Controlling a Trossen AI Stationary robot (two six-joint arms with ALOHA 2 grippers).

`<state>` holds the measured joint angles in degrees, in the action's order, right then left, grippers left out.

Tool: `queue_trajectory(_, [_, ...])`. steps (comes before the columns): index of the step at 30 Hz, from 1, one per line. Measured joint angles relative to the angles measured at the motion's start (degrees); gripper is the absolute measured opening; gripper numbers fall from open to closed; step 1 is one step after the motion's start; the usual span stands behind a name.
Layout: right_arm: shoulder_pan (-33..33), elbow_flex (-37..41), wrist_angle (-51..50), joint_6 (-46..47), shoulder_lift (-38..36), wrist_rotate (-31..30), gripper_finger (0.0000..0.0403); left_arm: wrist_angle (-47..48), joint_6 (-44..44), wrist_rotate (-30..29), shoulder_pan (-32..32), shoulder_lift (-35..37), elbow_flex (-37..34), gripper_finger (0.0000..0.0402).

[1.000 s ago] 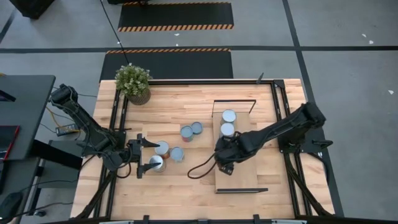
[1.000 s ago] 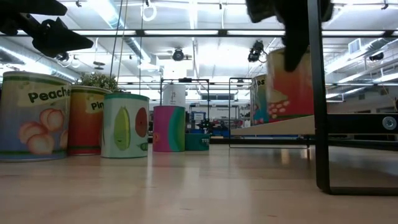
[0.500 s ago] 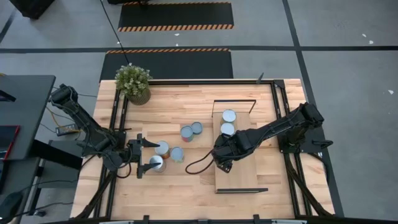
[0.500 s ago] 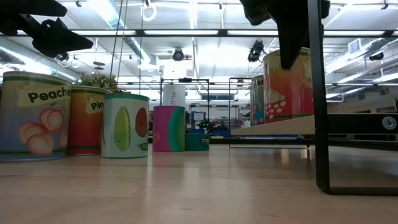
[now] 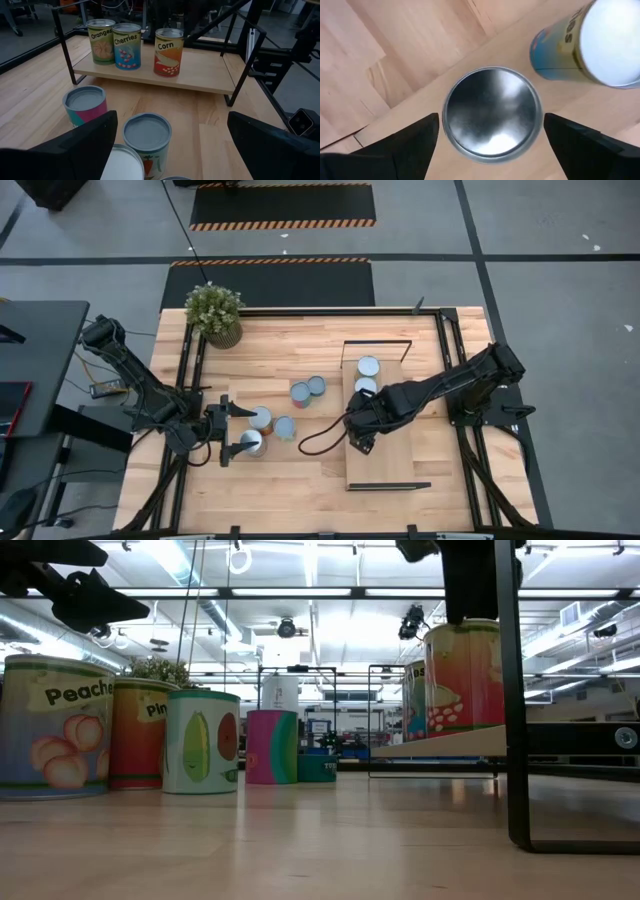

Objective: Pick and place cans onto a shelf
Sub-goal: Adjust the cans on the shelf

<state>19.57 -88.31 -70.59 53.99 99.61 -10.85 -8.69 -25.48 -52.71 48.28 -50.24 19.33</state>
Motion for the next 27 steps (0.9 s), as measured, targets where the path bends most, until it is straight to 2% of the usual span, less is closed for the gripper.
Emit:
queue_trajectory(3, [-0.2,-2.1,-2.0,-0.3,0.0,-1.2,0.0367,0.0,0.0,0.0,0.0,0.0,0.0,0.0385])
queue_trajectory(6, [-0.2,-5.1,-4.7,-1.3,0.0,-5.7,0.0367,0.0,0.0,0.0,0.0,0.0,0.0,0.0385])
queue_trajectory(11, [-0.6,-7.0,-3.3,-6.2,0.0,-10.6,0.0367,0.0,0.0,0.0,0.0,0.0,0.0,0.0385])
queue_trajectory(17, [-2.0,-7.0,3.1,-13.3,0.2,-10.4,0.0367,0.0,0.0,0.0,0.0,0.0,0.0,0.0385])
queue_trajectory(21, [-3.4,-7.0,4.3,-14.6,0.2,-10.6,0.0367,0.0,0.1,0.0,0.0,0.0,0.0,0.0385])
queue_trajectory(24, [-4.7,-7.0,3.9,-10.8,0.2,-12.5,0.0367,0.0,0.2,0.0,0.0,0.0,0.0,0.0385])
queue_trajectory(27, [-6.4,-7.0,-0.4,-1.3,0.3,-15.0,0.0368,0.0,0.1,0.0,0.0,0.0,0.0,0.0385])
